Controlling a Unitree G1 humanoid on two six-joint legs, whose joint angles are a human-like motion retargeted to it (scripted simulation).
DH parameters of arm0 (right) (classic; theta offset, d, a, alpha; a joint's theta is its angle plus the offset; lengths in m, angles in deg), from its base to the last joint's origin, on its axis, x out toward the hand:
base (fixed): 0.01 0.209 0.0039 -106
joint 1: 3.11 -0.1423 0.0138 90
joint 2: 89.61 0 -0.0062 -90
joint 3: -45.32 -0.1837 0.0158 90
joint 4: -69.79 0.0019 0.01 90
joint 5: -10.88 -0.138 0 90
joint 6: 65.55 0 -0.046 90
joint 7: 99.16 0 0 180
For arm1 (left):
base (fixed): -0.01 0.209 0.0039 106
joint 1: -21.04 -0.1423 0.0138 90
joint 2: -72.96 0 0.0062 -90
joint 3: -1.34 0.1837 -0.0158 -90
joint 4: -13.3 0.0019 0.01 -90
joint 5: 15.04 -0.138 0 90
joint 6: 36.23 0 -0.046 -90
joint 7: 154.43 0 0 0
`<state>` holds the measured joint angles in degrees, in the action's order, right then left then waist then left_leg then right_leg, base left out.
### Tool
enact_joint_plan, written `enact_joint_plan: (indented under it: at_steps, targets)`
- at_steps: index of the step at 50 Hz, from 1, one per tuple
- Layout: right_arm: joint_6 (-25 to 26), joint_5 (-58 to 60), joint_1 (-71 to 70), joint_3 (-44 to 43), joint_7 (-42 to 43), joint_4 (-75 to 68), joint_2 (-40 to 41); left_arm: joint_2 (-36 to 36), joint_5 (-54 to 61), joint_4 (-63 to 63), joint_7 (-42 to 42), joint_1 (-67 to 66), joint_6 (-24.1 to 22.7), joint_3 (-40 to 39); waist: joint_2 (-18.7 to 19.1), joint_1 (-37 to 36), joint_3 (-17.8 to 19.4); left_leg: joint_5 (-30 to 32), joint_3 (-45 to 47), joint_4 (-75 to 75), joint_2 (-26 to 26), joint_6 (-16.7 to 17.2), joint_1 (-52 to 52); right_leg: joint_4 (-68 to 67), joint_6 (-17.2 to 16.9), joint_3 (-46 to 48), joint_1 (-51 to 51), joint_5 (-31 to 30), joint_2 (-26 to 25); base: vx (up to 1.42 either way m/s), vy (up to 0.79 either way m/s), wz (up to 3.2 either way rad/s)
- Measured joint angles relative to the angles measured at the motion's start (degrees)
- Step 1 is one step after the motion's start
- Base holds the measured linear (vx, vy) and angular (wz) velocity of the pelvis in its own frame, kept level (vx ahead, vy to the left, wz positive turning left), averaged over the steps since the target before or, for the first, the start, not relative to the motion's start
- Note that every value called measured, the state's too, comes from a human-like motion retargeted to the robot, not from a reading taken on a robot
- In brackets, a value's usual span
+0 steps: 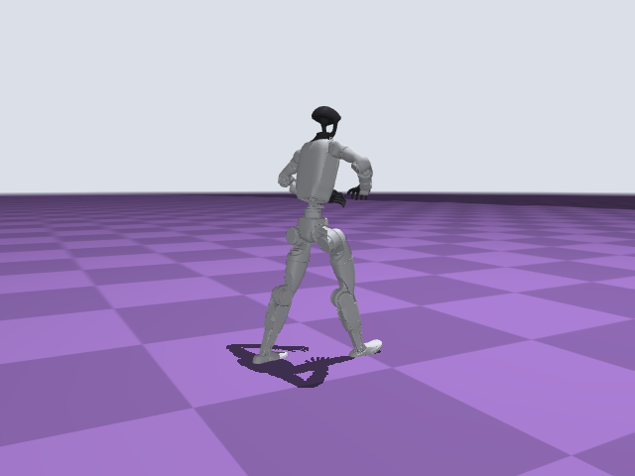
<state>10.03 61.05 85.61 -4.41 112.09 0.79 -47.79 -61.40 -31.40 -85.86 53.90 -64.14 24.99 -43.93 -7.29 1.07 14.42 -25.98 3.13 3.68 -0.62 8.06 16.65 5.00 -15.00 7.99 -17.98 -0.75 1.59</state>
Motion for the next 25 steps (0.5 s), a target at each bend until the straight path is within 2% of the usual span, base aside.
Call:
enact_joint_plan:
  at_steps: [5,8,10,13,15,17,19,21,23,25]
  targets:
    - [0.07,-0.71,-0.31,-0.49,0.54,-0.07,0.07,0.61,-0.98,0.92,-0.10,-0.02,0.15,-0.43,-0.01,0.33,-1.69,2.75,-3.21,2.86,0.43,-1.29,3.25,0.00,0.00,0.06,4.38,-5.15,0.85,0.70,-0.16,0.36]
    - [0.30,-1.35,-0.46,-0.88,1.24,0.08,-0.05,0.65,-2.62,1.50,0.04,-0.03,1.13,-0.66,-0.55,-0.31,-2.87,8.77,-4.70,10.18,1.61,-2.93,2.25,0.00,0.00,0.50,7.92,-6.81,2.57,0.72,-0.16,0.19]
    - [0.29,-2.12,-0.34,-1.02,1.80,0.50,-0.35,0.48,-4.11,1.70,0.34,-0.08,2.42,-0.31,-1.42,-0.44,-3.72,12.69,-5.29,20.49,3.21,-5.06,-2.01,0.00,0.00,0.45,10.52,-5.94,4.72,0.67,-0.09,0.45]
    - [-0.52,-4.08,-0.35,-1.28,2.79,1.41,-1.16,0.15,-5.94,1.64,1.26,0.47,4.72,1.10,-2.26,1.20,-6.74,14.72,-4.93,42.28,5.44,-9.48,-17.05,-0.08,0.00,2.27,11.40,-3.56,8.45,0.55,-0.05,0.96]
    - [-0.69,-4.44,-0.25,-1.06,3.23,1.80,-1.59,0.03,-6.10,1.50,1.85,0.47,5.57,1.85,-2.67,1.42,-8.10,13.24,-2.81,51.68,6.09,-13.05,-25.29,-0.21,0.00,3.33,11.89,-2.13,10.07,0.47,-0.10,0.74]
    - [-0.21,-3.90,-0.75,-0.42,3.28,1.71,-1.77,0.15,-5.65,1.50,2.21,0.86,5.76,2.17,-3.26,0.47,-8.85,9.12,0.26,55.52,6.10,-16.39,-31.73,-0.55,0.00,3.71,11.56,-0.96,10.74,0.42,-0.17,0.29]
    - [0.67,-2.85,-1.47,0.54,3.15,1.25,-1.70,0.45,-4.96,1.68,2.45,1.33,5.46,2.07,-4.05,-1.42,-9.29,5.65,3.17,54.46,6.32,-18.06,-36.52,-0.63,0.00,3.49,10.94,0.00,10.76,0.39,-0.20,-0.12]
    - [1.77,-1.62,-2.17,1.50,3.08,0.56,-1.44,0.77,-4.01,1.91,2.73,1.75,4.98,1.61,-4.88,-3.82,-9.39,4.63,5.24,48.85,7.03,-17.65,-39.69,-0.45,0.00,2.94,10.46,0.91,10.36,0.38,-0.20,-0.43]
    - [2.88,-0.47,-2.68,2.19,3.32,-0.20,-1.03,0.97,-2.63,2.06,3.00,2.09,4.51,0.99,-5.38,-6.21,-9.16,6.38,6.58,39.48,7.77,-15.84,-41.10,-0.22,0.00,2.11,10.47,1.82,9.73,0.38,-0.14,-0.54]
    - [3.77,0.51,-3.18,2.45,4.18,-1.12,-0.53,1.02,-0.77,2.10,2.88,2.66,4.02,0.32,-5.36,-8.24,-8.28,10.89,8.22,26.86,8.14,-13.79,-40.26,-0.16,0.00,1.07,11.25,2.76,9.16,0.41,-0.06,-0.48]
